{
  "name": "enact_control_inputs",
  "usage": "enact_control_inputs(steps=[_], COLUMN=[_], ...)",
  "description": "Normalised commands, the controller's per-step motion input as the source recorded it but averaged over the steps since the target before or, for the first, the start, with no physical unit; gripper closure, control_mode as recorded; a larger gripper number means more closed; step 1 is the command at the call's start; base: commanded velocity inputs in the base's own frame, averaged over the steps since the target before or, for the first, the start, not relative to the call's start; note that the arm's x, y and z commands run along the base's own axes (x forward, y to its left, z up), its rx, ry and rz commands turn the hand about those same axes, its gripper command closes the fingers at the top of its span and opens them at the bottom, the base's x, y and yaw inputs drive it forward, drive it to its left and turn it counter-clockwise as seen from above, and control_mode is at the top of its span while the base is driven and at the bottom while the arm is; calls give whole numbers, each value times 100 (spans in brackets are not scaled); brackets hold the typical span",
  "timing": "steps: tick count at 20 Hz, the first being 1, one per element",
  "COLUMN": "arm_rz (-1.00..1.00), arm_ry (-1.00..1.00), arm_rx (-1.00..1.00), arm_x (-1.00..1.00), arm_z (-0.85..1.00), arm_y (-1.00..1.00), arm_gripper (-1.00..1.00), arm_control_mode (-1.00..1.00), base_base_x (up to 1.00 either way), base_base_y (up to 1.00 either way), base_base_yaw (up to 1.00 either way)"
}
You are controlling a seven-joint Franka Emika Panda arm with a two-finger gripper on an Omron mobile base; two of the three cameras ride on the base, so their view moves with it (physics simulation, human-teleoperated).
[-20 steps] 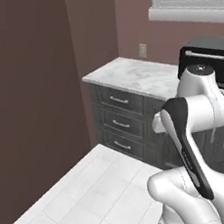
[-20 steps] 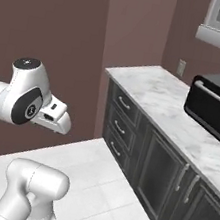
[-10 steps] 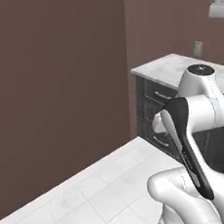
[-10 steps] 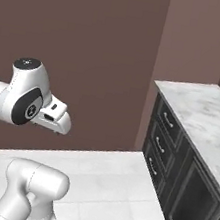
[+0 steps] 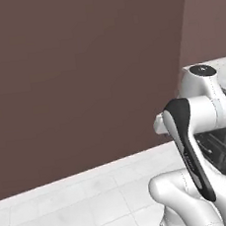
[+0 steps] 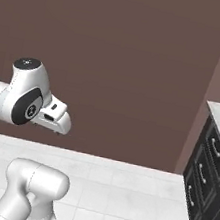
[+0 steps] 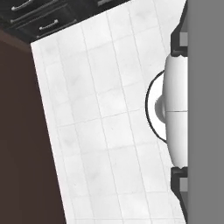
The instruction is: Four empty soda cans are scattered around the kitchen. Gather all the cans and cluster them next to the stove for recycling.
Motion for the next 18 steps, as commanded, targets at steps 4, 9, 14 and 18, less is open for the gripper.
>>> enact_control_inputs(steps=[4,9,14,18], arm_rz=[0,0,0,0], arm_ry=[0,0,0,0], arm_rx=[0,0,0,0], arm_x=[0,0,0,0], arm_z=[0,0,0,0], arm_y=[0,0,0,0], arm_gripper=[-100,-100,-100,-100], arm_control_mode=[100,100,100,100], base_base_x=[-5,-3,0,0], base_base_y=[0,0,2,2], base_base_yaw=[50,50,50,50])
